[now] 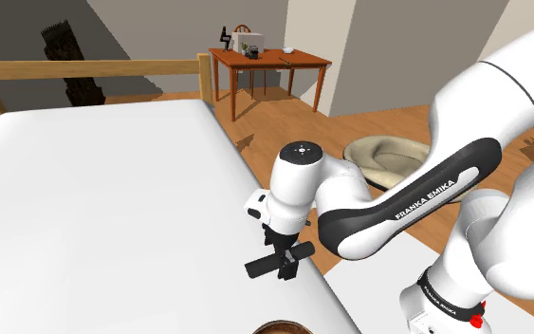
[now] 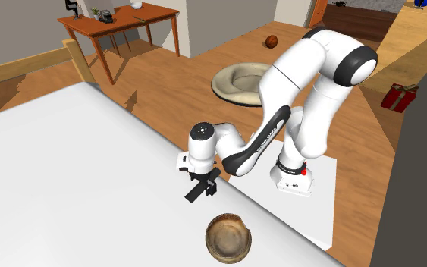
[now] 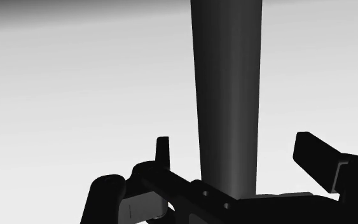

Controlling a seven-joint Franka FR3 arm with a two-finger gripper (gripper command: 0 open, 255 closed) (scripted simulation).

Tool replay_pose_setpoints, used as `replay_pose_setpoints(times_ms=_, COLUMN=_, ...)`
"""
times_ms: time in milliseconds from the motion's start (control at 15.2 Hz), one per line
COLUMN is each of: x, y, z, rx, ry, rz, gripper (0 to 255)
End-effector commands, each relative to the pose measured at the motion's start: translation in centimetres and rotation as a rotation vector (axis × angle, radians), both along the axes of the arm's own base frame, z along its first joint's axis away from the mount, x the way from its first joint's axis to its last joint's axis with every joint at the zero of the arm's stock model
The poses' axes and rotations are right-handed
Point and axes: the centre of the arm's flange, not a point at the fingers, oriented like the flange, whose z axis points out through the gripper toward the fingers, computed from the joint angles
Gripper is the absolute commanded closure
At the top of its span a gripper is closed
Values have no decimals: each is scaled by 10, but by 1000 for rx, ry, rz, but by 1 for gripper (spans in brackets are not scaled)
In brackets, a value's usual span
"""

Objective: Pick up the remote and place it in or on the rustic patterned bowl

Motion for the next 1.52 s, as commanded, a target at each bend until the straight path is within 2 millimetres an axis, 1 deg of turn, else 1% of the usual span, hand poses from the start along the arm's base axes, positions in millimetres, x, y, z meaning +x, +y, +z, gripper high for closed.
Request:
replay_pose_setpoints(times_ms=0, x=0, y=0, z=0, rx=0, ry=0, rz=0, gripper=0)
replay_pose_setpoints(times_ms=66, x=0, y=0, z=0, rx=0, ry=0, rz=0, gripper=255)
replay_pose_setpoints(times_ms=660, x=0, y=0, z=0, rx=0, ry=0, rz=0, gripper=255)
replay_pose_setpoints(times_ms=1452, x=0, y=0, z=63, rx=0, ry=0, rz=0, gripper=255)
